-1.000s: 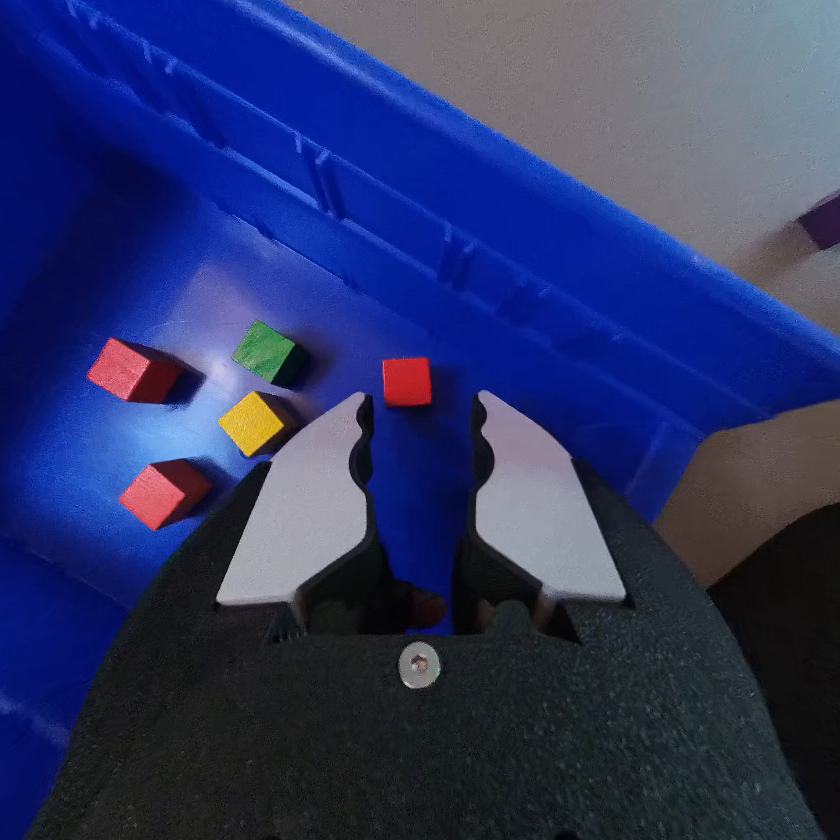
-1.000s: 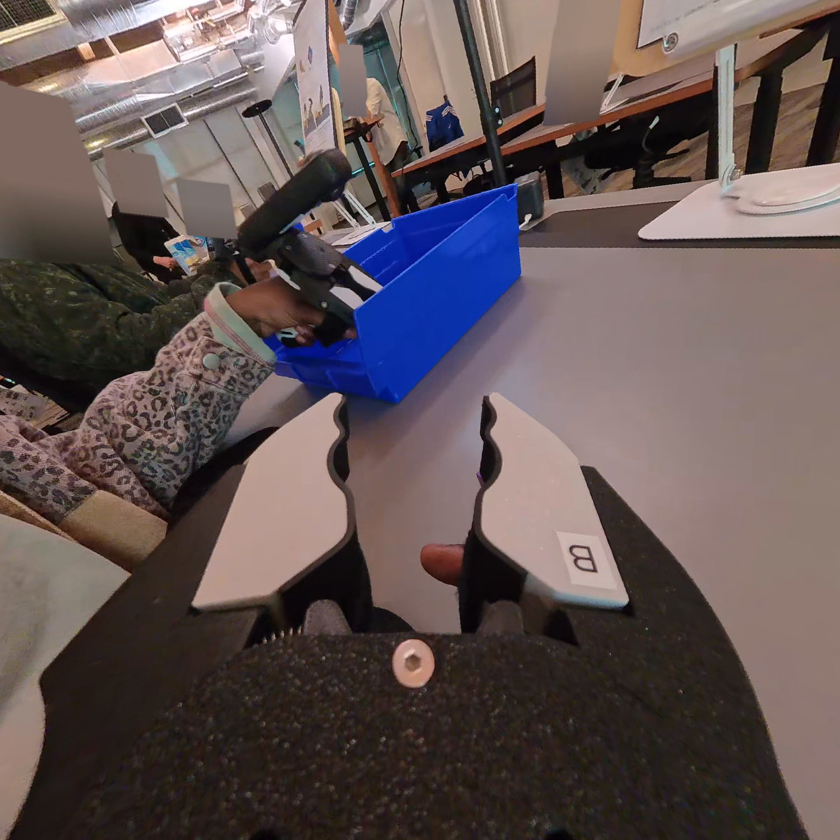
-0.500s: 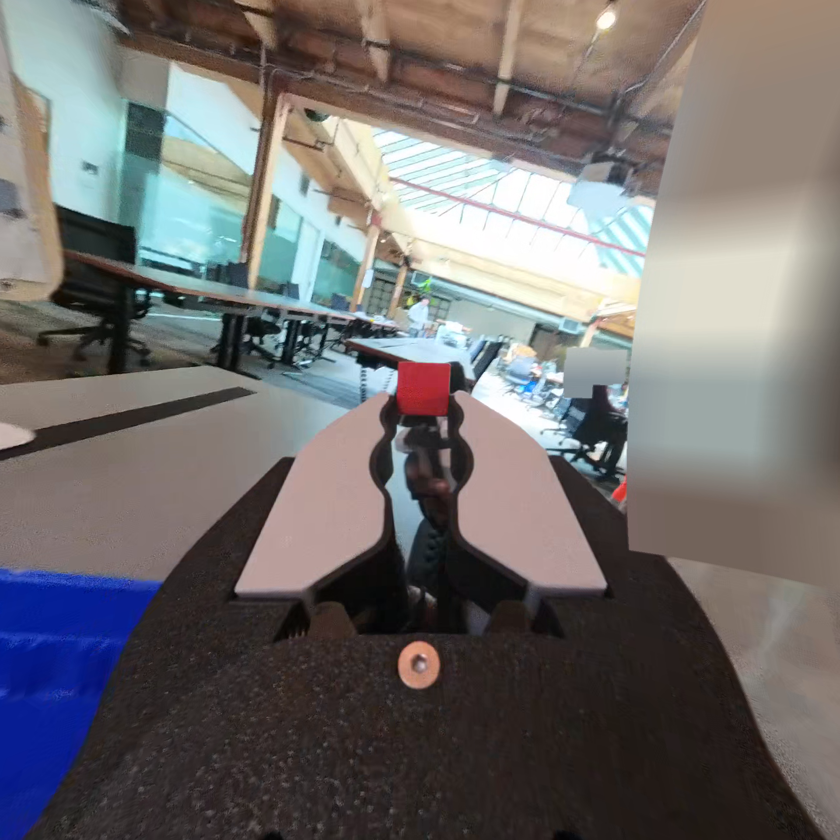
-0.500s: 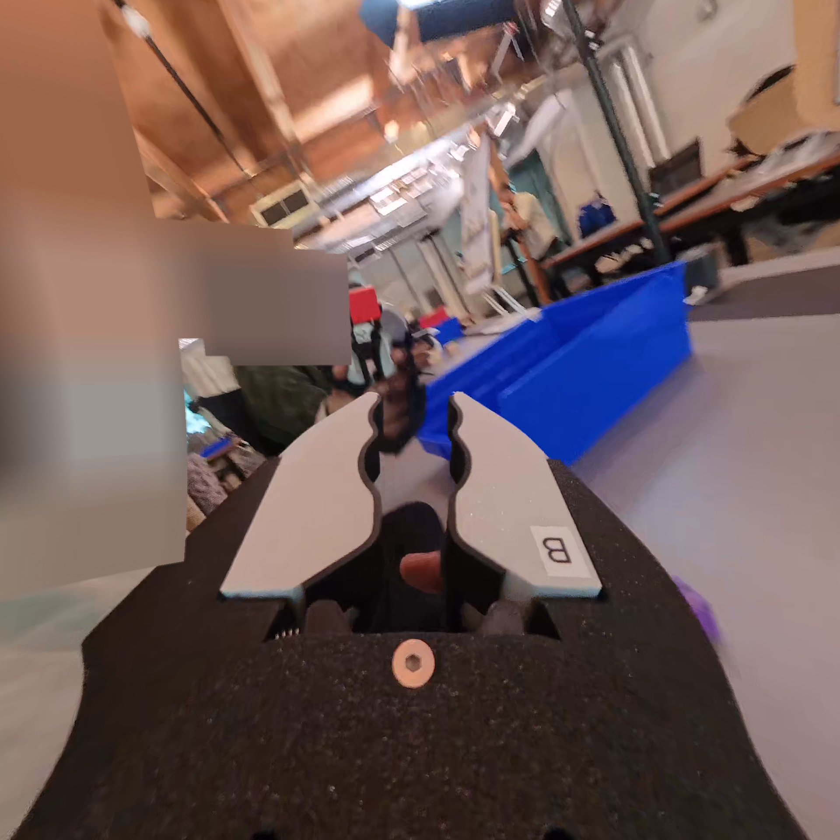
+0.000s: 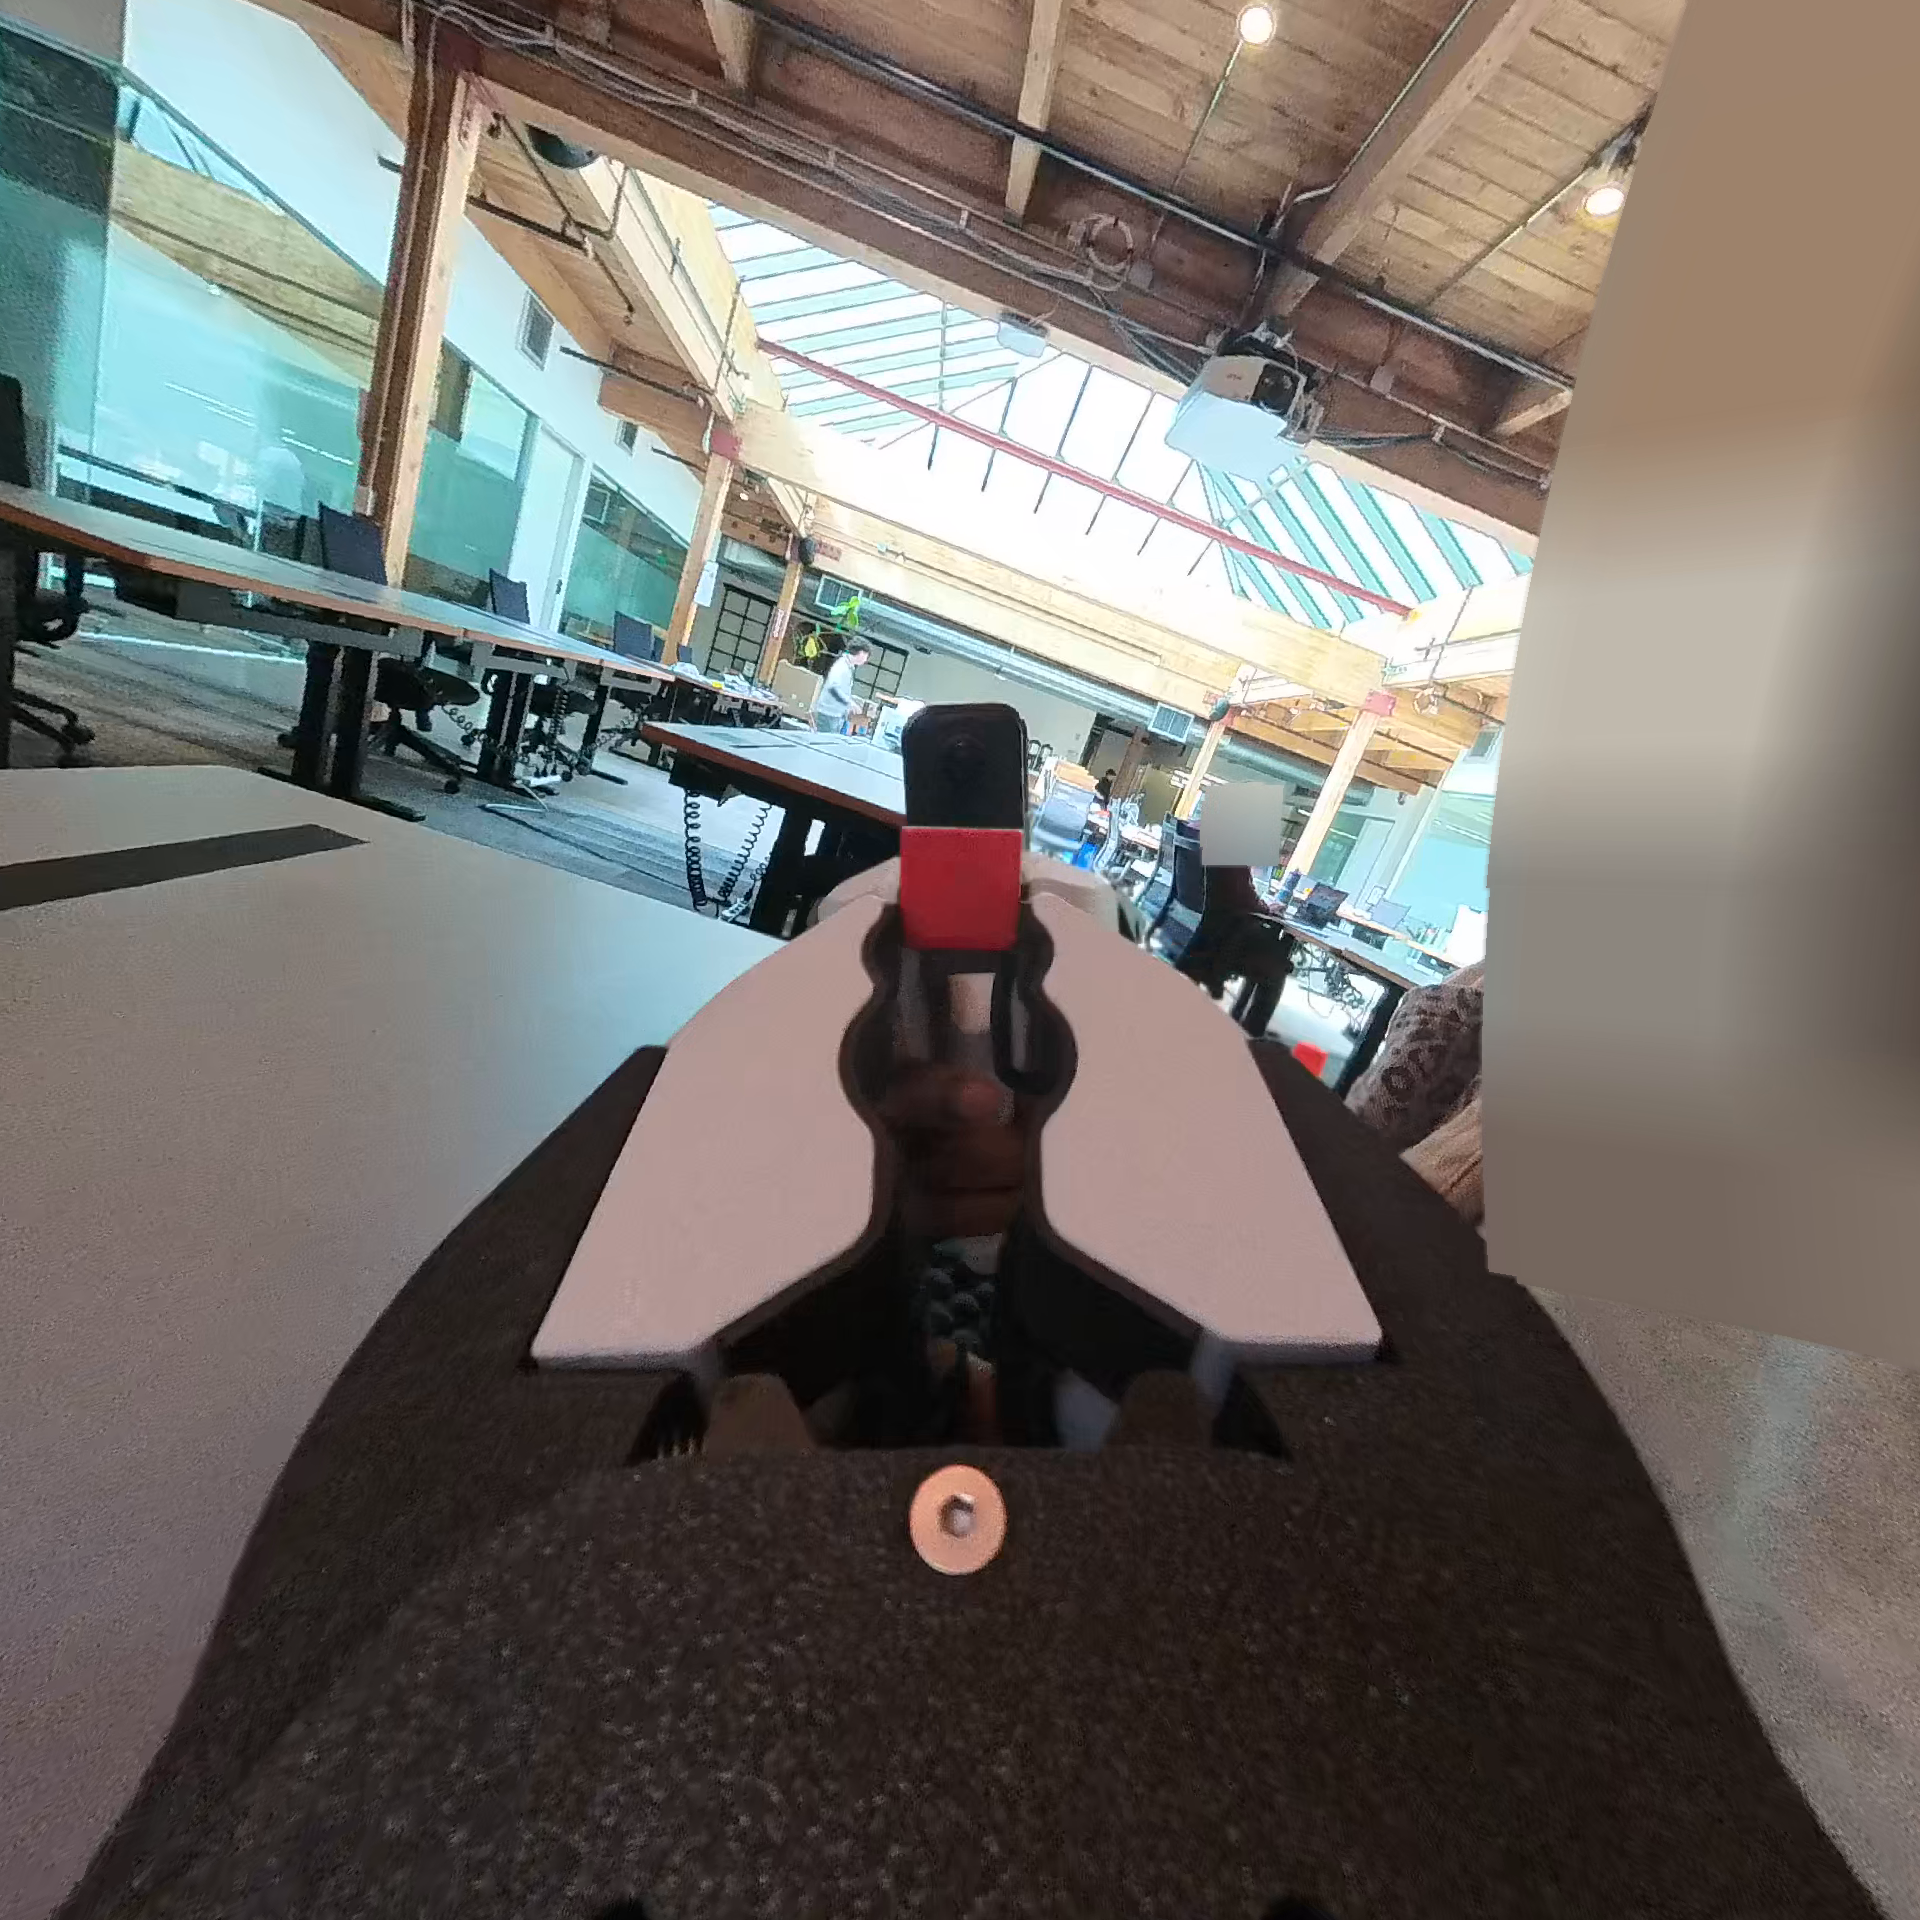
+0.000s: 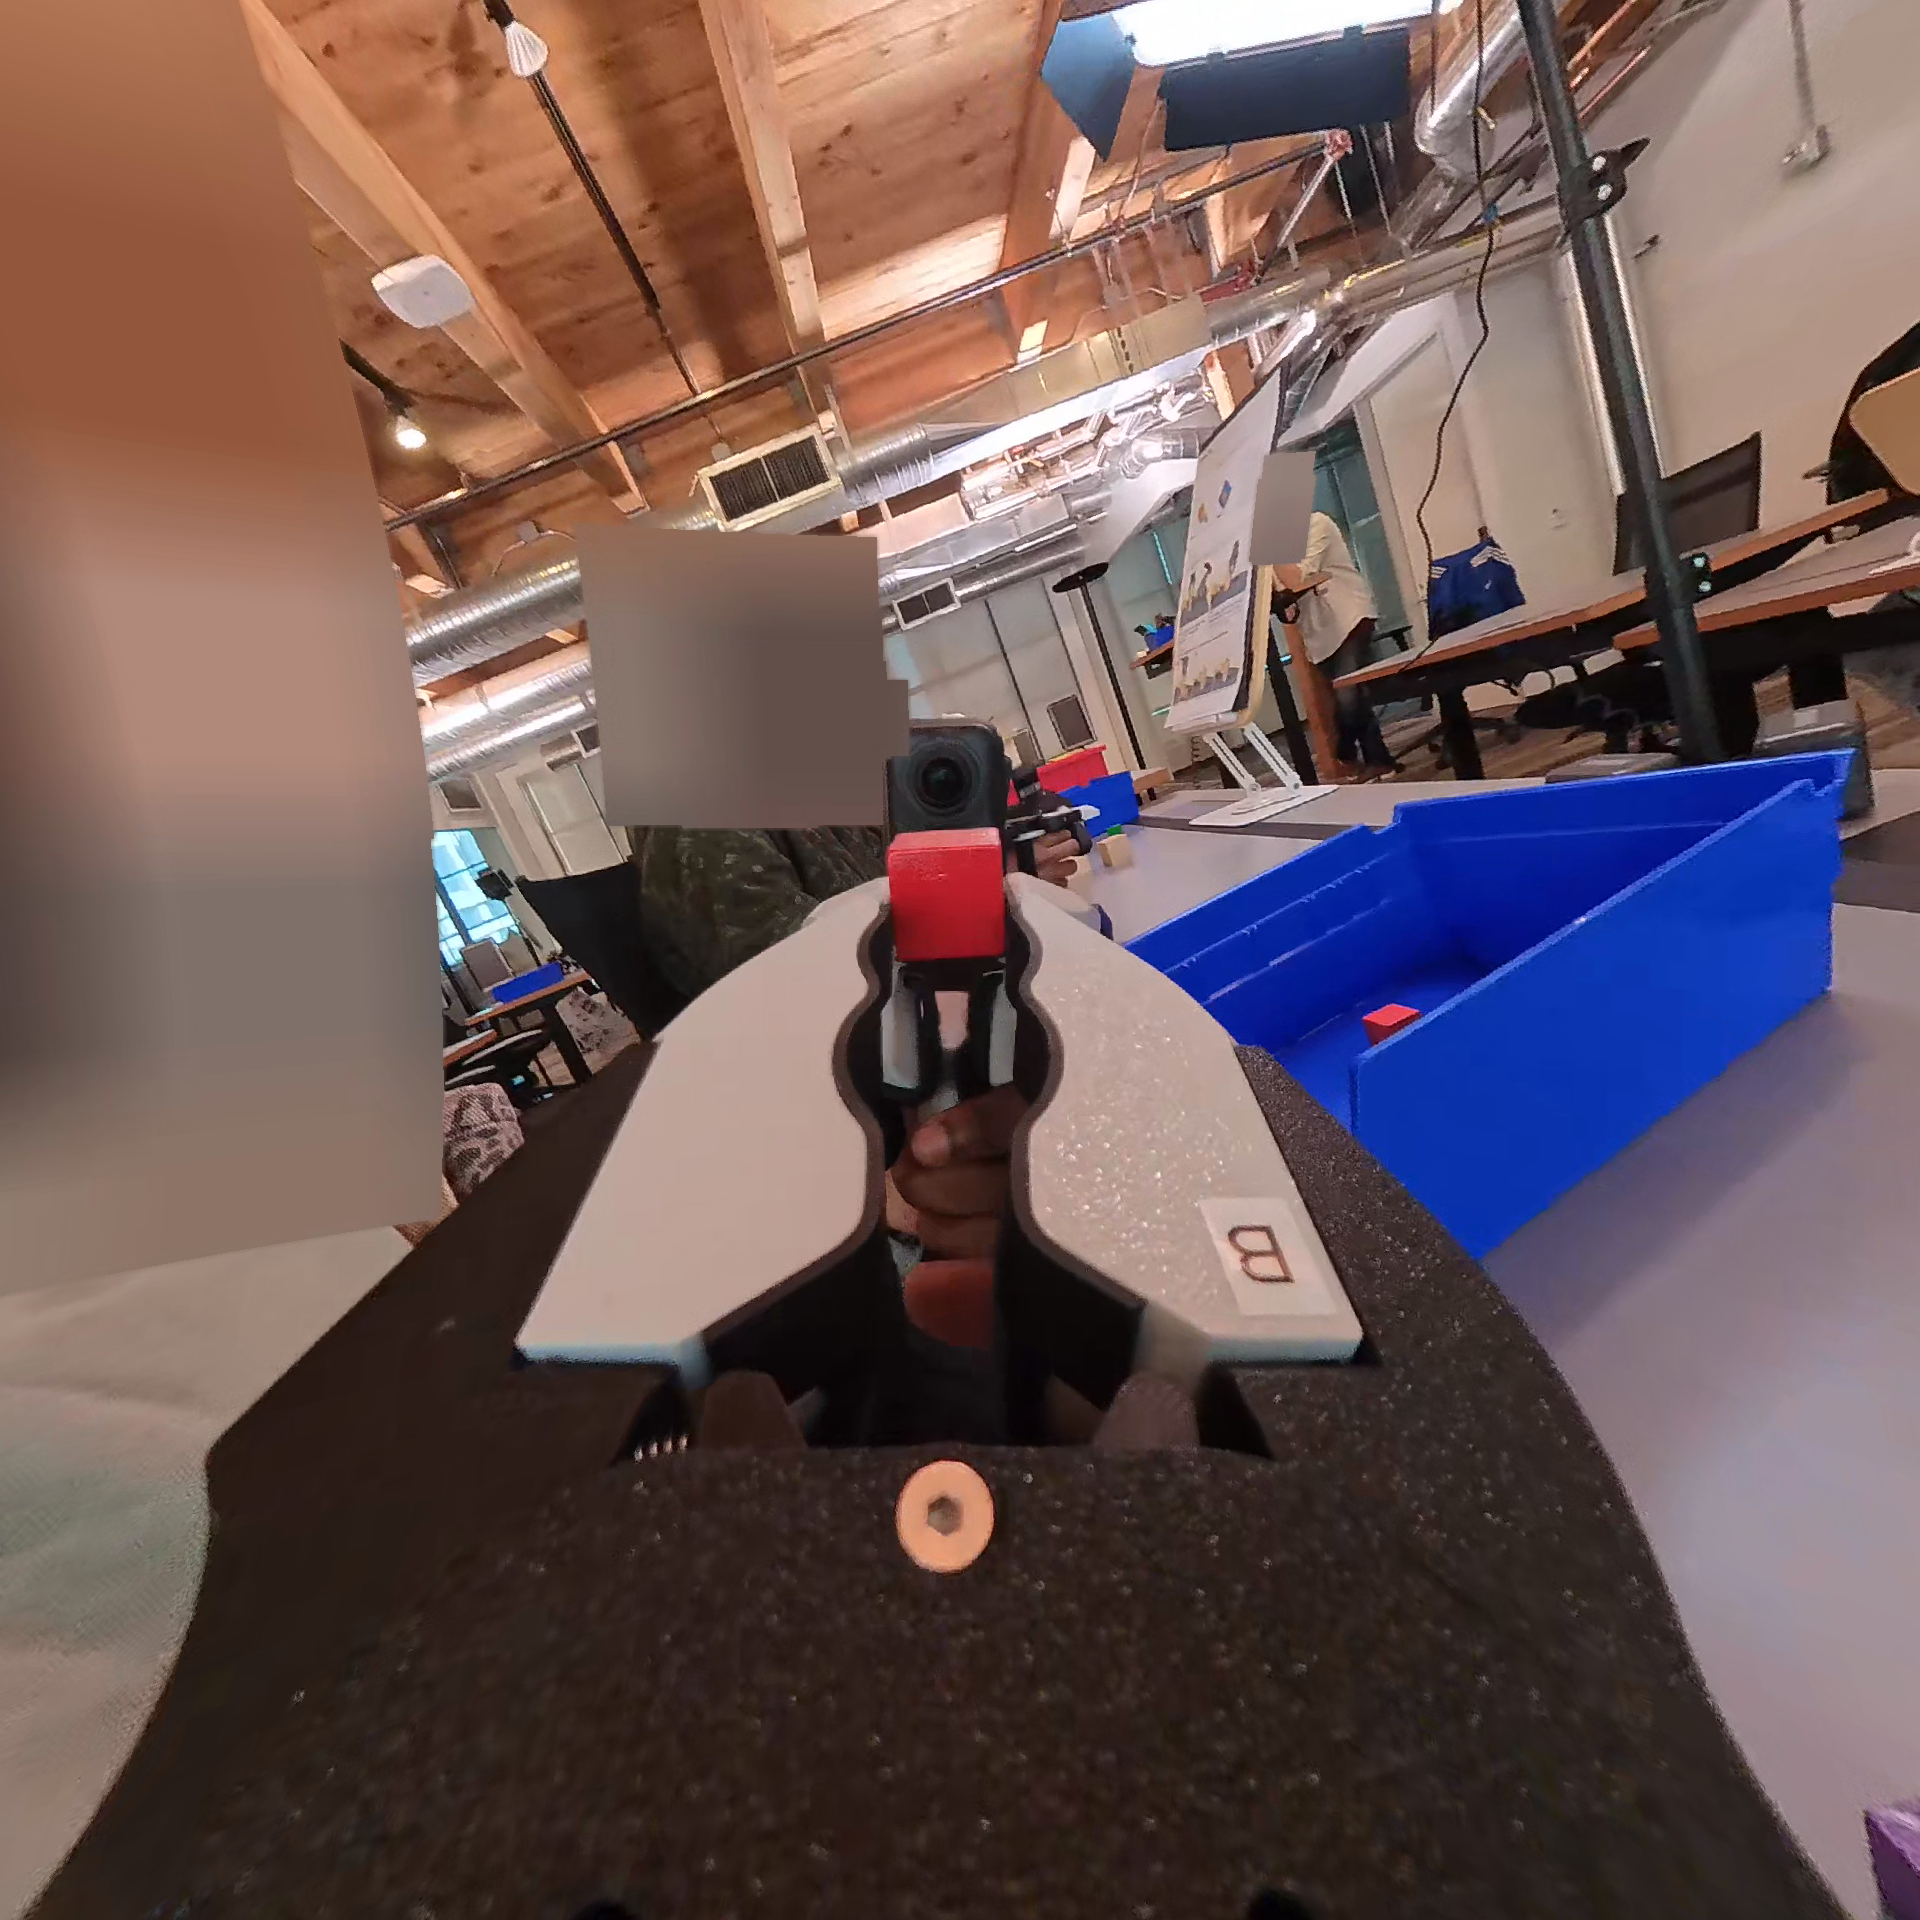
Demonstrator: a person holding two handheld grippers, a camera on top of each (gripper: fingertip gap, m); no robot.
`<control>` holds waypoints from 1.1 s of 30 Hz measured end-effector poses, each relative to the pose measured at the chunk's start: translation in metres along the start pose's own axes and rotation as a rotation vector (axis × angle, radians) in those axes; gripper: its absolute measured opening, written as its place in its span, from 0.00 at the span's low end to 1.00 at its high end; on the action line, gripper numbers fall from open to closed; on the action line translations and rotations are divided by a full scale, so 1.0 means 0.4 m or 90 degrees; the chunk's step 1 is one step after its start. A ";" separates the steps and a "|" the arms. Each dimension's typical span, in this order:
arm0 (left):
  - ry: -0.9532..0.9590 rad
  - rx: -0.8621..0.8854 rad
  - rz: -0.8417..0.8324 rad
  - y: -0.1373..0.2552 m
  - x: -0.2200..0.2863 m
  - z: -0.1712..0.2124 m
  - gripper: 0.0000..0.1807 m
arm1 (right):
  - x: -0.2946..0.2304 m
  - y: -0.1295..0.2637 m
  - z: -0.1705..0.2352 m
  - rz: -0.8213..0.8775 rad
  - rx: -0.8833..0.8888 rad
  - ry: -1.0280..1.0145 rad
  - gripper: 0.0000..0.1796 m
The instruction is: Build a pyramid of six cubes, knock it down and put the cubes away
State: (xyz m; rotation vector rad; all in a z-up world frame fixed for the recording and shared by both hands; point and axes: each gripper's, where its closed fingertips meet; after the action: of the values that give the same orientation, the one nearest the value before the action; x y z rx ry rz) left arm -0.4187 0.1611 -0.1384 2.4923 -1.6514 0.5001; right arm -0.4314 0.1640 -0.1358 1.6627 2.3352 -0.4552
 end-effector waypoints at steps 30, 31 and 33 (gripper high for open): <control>-0.110 -0.486 -0.327 0.039 -0.167 0.298 0.20 | 0.378 0.258 0.304 0.228 -0.879 0.249 0.11; -0.111 -0.481 -0.329 0.040 -0.168 0.295 0.20 | 0.379 0.255 0.305 0.225 -0.876 0.243 0.11; -0.112 -0.476 -0.330 0.039 -0.169 0.291 0.20 | 0.381 0.253 0.311 0.217 -0.878 0.234 0.11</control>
State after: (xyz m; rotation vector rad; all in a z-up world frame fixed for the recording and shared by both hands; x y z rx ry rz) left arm -0.4325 0.1824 -0.2716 2.2499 -0.9000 -0.3437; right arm -0.3834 0.2798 -0.3181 1.2980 1.6230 1.3054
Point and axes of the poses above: each gripper's, where its closed fingertips meet, y back along the fingers, z out of its underside, x = y × z across the jaws, and after that the axes turned 14 degrees about -x, right-handed
